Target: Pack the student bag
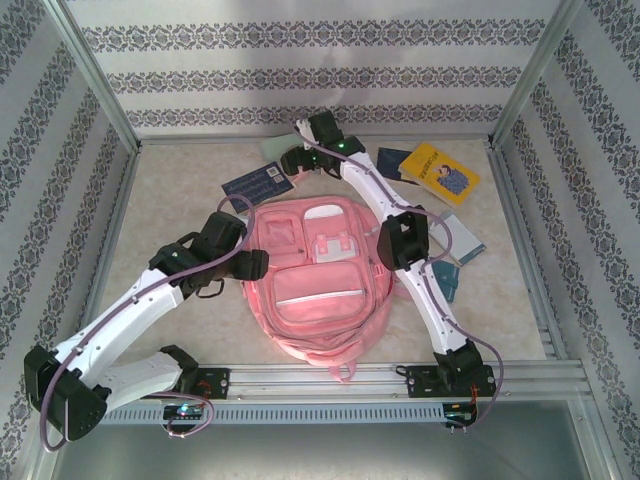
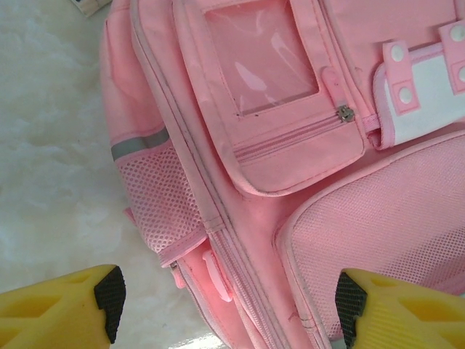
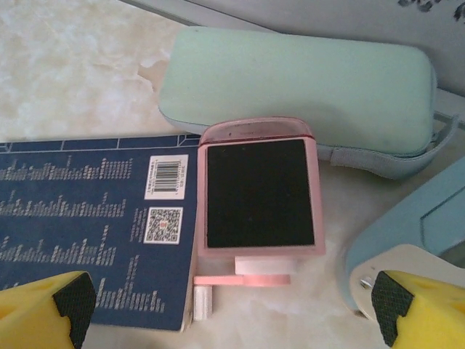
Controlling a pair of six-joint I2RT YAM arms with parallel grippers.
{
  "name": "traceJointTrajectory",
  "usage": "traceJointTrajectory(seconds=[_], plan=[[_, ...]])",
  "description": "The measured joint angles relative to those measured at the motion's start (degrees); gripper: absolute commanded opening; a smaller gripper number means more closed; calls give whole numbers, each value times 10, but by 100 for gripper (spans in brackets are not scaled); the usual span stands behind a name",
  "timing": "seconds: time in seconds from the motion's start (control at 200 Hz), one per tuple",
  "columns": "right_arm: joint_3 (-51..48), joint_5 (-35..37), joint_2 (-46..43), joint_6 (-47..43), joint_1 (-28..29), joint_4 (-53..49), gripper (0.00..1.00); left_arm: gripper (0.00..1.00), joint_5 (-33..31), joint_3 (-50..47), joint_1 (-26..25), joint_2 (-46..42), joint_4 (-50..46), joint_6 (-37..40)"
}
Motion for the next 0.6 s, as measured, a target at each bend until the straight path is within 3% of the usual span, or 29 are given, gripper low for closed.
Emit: traceJointTrajectory(seconds=[0.225, 0.435, 0.6], plan=[[39, 19, 54, 31, 2, 7, 90, 77, 30, -5, 23, 5, 3, 0], [44, 22, 62, 48, 2, 24, 66, 77, 54, -5, 42, 17, 13, 0], [49, 21, 62, 61, 2, 49, 63, 77, 67, -6, 50, 26, 16, 0]])
